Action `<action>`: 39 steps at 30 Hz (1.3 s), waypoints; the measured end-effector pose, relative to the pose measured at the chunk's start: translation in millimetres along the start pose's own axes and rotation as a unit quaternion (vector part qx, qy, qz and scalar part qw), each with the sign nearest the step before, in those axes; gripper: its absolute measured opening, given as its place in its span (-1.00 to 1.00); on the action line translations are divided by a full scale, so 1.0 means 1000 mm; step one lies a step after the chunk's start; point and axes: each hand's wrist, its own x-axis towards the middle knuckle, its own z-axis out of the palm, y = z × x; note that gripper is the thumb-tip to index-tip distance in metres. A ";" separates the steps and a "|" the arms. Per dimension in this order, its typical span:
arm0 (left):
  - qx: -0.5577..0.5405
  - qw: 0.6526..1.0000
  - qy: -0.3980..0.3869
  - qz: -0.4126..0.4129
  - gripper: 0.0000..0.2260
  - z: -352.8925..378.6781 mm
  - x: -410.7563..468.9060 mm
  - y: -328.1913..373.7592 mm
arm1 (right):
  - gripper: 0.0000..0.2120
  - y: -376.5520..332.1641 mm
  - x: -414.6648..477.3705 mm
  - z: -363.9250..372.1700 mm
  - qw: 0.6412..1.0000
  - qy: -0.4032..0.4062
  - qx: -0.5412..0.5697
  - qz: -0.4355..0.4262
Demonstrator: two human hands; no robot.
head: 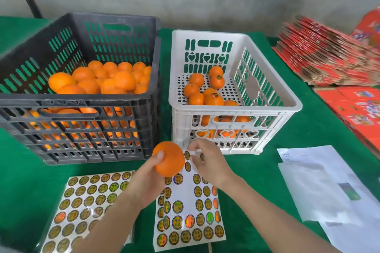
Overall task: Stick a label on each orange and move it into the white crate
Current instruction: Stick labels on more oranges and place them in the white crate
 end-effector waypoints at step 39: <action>-0.002 0.998 -0.021 0.055 -0.13 -0.002 -0.001 -0.008 | -0.90 -0.024 -0.023 0.030 0.984 0.126 0.054 0.115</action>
